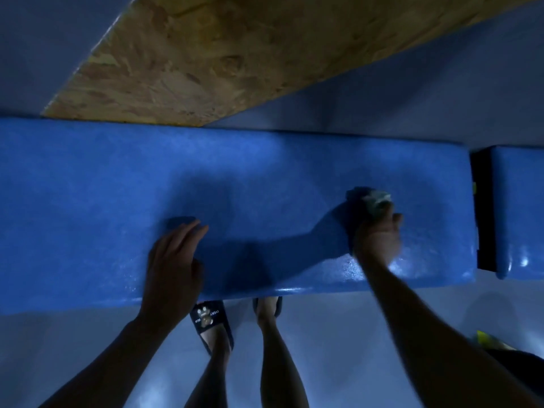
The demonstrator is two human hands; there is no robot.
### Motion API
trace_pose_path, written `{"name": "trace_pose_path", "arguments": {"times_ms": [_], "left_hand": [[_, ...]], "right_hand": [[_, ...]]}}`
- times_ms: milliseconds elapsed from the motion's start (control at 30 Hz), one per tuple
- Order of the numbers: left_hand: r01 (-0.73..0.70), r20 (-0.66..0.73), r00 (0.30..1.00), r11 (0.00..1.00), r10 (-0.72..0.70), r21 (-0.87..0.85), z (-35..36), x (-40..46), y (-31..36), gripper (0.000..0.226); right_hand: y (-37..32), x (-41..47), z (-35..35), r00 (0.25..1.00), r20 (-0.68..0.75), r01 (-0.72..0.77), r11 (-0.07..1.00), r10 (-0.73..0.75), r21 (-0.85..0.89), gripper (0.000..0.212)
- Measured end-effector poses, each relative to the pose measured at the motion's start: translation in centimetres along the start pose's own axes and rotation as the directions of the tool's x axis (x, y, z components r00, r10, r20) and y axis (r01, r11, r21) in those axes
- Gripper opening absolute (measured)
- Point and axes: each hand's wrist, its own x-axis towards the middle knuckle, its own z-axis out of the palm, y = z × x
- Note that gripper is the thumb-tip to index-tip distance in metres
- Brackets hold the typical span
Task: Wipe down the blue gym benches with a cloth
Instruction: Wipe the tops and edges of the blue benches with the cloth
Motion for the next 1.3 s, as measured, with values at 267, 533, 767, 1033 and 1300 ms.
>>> {"name": "trace_pose_path", "arguments": {"times_ms": [267, 533, 767, 1033, 1300], "left_hand": [[-0.058, -0.046, 0.997, 0.998, 0.058, 0.009, -0.3, 2.7, 1.2, 0.066], [-0.08, 0.104, 0.993, 0.974, 0.059, 0.213, 0.6, 4.5, 1.5, 0.072], [-0.088, 0.136, 0.989, 0.961, 0.054, 0.262, 0.3, 4.8, 1.4, 0.078], [-0.064, 0.062, 0.997, 0.951, 0.048, 0.302, 0.8, 4.6, 1.7, 0.077], [-0.082, -0.01, 0.996, 0.954, 0.089, 0.288, 1.2, 4.8, 1.2, 0.078]], "right_hand": [[-9.8, -12.8, 4.8, 0.456, 0.111, 0.881, 0.466, -0.883, 0.081, 0.042], [-3.4, 6.6, -1.3, 0.668, 0.156, 0.743, 0.664, -0.728, -0.083, 0.053], [-10.5, -2.4, 4.4, 0.883, 0.035, 0.459, 0.877, -0.468, 0.14, 0.051], [-11.9, 3.0, 2.6, 0.355, 0.148, 0.934, 0.356, -0.923, -0.019, 0.048], [-10.4, 8.6, 0.6, 0.95, 0.005, 0.312, 0.95, -0.312, -0.014, 0.041]]}}
